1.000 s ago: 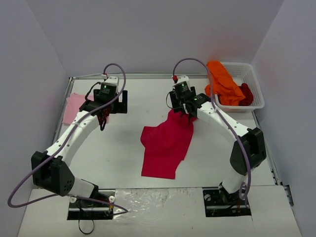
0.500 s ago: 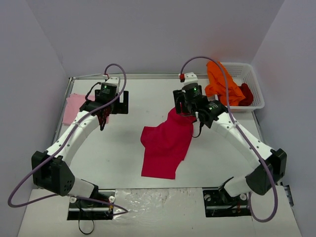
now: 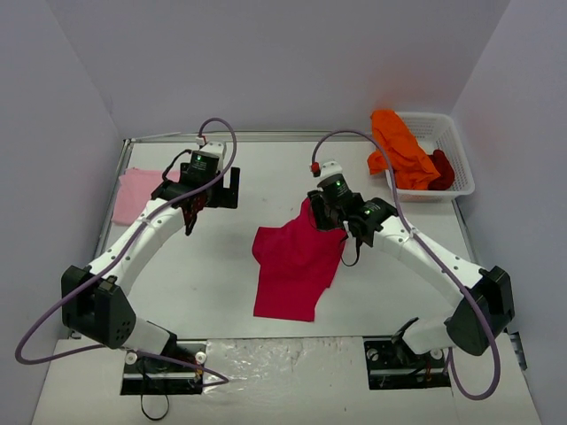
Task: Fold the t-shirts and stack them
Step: Flatten out the tshirt
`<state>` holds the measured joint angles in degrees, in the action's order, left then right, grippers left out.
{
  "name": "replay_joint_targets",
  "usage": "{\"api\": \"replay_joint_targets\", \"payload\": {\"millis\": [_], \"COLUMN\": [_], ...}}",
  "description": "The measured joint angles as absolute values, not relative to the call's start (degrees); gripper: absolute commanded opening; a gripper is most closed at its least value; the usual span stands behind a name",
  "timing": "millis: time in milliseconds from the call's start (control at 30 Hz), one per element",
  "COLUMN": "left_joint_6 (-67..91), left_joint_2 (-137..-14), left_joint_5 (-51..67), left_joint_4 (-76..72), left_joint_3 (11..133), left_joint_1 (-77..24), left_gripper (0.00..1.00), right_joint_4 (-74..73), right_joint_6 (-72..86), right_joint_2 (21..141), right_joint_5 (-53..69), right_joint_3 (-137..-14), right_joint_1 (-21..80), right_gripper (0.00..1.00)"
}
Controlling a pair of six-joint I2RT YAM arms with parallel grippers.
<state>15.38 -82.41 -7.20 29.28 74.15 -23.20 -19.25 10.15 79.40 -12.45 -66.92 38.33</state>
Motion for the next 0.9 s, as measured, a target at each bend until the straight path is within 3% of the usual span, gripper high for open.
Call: {"api": "replay_joint_targets", "payload": {"millis": [300,900], "left_joint_6": [15.5,16.3], "left_joint_2": [-83.0,-83.0], "left_joint_5": [-7.1,-7.0], "left_joint_4": [29.1,28.7], "left_joint_3": [74.1,74.1], "left_joint_1": [-23.2,-23.2], "left_gripper": [0.96,0.97], "right_joint_4": [-19.1,-18.0], "right_joint_6": [10.5,17.3], "right_joint_2": [79.7,94.0], "right_joint_5": [-12.7,-20.4], "right_joint_3": [-64.2,-71.1], "right_joint_1": [38.2,29.9], "right_gripper": [0.5,0.49]}}
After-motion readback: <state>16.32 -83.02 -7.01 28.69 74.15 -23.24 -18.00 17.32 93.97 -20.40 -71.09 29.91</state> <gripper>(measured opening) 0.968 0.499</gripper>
